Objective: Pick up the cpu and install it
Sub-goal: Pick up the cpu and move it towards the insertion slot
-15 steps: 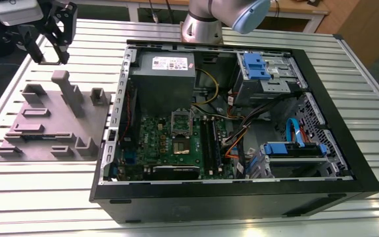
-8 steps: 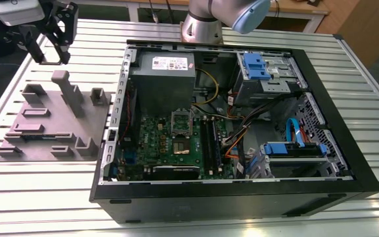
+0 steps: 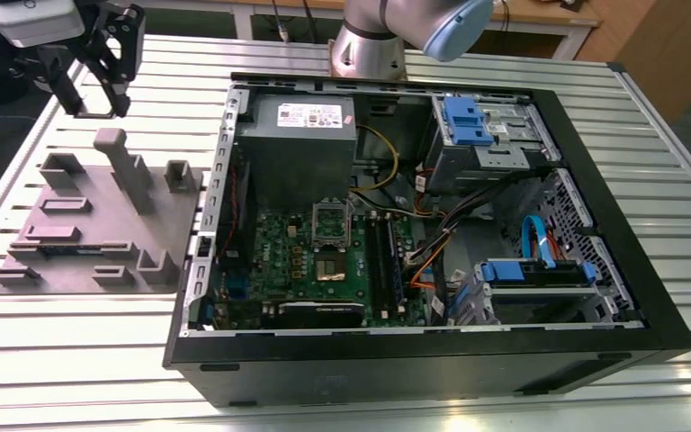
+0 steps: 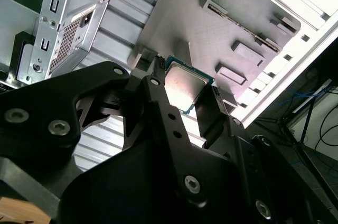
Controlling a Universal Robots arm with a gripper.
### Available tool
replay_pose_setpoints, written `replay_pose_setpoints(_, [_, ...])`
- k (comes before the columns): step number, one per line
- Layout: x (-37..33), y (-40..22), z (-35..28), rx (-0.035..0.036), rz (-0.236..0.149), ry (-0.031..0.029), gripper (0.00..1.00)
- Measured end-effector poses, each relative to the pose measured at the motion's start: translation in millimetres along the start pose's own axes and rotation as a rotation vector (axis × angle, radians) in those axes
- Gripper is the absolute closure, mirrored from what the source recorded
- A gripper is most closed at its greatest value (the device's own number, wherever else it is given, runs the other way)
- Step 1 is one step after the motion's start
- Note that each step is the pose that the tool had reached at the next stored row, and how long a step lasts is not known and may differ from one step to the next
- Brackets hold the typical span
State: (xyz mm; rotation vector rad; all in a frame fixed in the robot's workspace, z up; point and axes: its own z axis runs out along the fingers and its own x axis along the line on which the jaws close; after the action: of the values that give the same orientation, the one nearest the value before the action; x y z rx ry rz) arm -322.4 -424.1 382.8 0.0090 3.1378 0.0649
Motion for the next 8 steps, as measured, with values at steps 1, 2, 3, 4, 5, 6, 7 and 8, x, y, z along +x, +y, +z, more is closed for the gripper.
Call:
replay_pose_setpoints(1, [-0.3, 0.0, 0.0, 0.0000, 0.000, 0.0000, 0.53])
replay_pose_setpoints(2, [-0.8, 0.0, 0.0, 0.0001, 0.000, 0.0000, 0.53])
replay_pose_setpoints(3, [-1.3, 0.0, 0.0, 0.0000, 0.000, 0.0000, 0.53])
replay_pose_setpoints(4, [-1.7, 0.0, 0.0, 0.0000, 0.000, 0.0000, 0.53])
replay_pose_setpoints(5, [-2.3, 0.0, 0.0, 0.0000, 0.000, 0.0000, 0.53])
replay_pose_setpoints(6, [-3.0, 0.0, 0.0, 0.0001, 0.000, 0.0000, 0.53])
replay_pose_setpoints(7, [-3.6, 0.0, 0.0, 0.0000, 0.000, 0.0000, 0.53])
replay_pose_setpoints(8, [-4.2, 0.0, 0.0, 0.0000, 0.000, 0.0000, 0.53])
